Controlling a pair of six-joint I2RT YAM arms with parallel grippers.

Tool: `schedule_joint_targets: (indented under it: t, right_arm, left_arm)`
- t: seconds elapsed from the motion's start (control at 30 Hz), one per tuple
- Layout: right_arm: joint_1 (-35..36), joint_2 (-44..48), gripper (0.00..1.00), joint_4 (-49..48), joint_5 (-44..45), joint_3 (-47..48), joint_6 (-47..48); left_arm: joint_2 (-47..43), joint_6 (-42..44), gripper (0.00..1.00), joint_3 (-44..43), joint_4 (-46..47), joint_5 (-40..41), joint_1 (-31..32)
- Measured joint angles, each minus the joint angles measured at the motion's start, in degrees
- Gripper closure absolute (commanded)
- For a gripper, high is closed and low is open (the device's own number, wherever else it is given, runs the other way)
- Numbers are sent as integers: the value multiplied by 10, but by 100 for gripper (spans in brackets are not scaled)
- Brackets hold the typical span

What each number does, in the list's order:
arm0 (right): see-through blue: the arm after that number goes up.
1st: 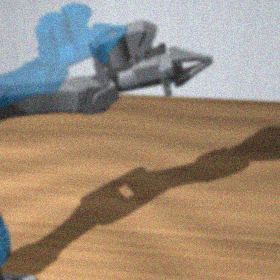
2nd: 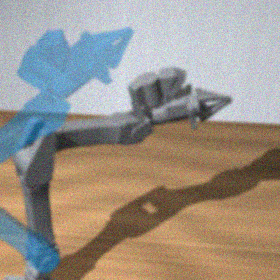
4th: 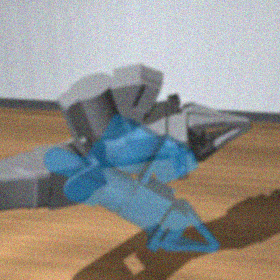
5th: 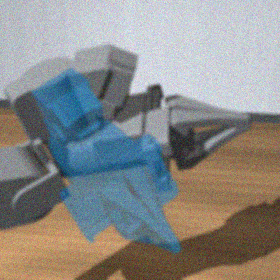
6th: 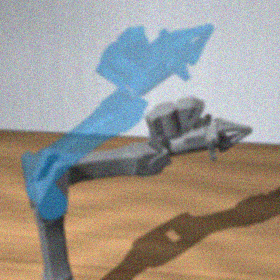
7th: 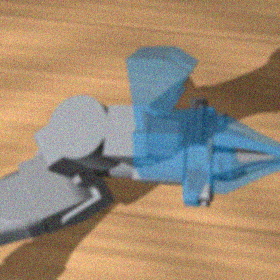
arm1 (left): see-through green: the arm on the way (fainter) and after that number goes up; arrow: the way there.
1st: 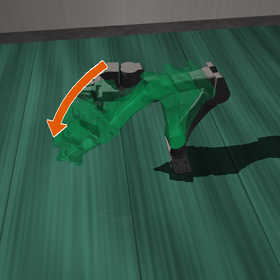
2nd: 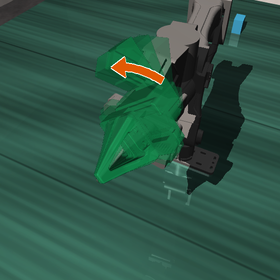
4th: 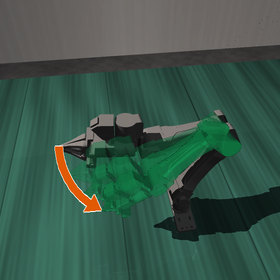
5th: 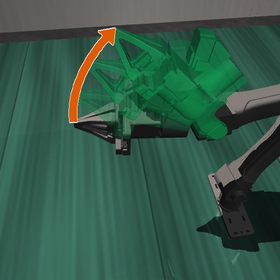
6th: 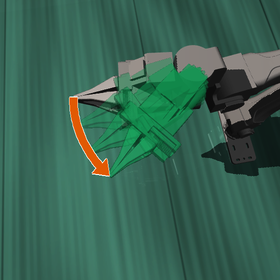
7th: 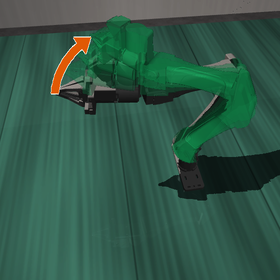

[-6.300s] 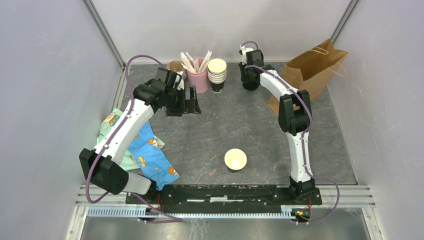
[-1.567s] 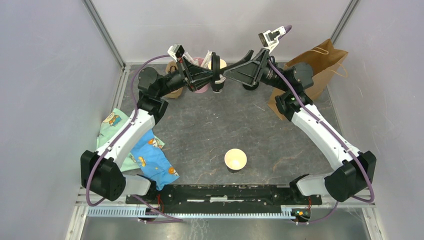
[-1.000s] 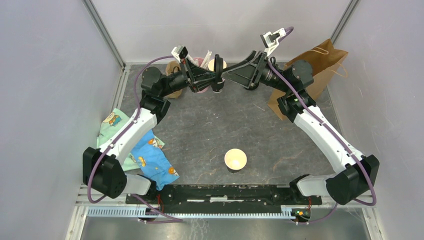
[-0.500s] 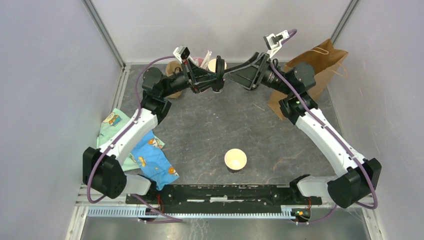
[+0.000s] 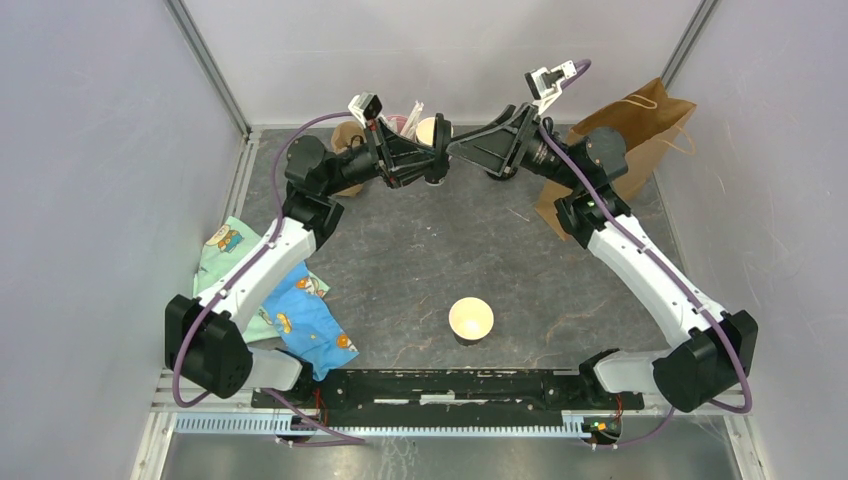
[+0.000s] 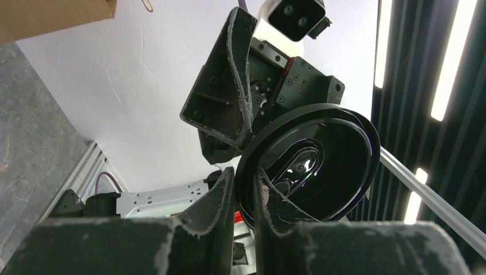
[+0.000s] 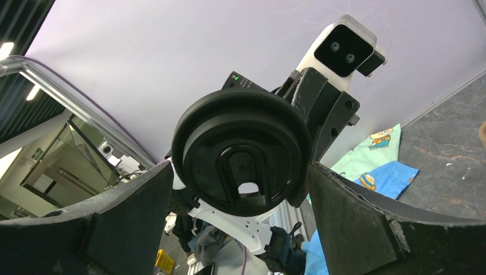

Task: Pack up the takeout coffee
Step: Close the cup lid on the coffee cup.

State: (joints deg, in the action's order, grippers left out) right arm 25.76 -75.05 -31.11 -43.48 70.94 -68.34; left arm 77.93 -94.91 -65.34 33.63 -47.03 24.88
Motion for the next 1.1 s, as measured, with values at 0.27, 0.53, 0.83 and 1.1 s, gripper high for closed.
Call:
schedule_joint_targets:
  t: [0.27,0.53,0.83,1.1]
  right_arm:
    - [0,-4,21,-15,-2,-3,-10]
    - [0,-3,39,-28,0,-12,-16]
    - [-1,9,40,36,-1,-12,40]
    - [-46,69,35,372,57,4,315]
  left_arm:
    - [0,0,90,0,0,2,17]
    - [0,0,88,1,-4,4,18]
    - [-15,59,22,-1,-118,23,16]
    - [-71,241,12,-17,-489,114,-48]
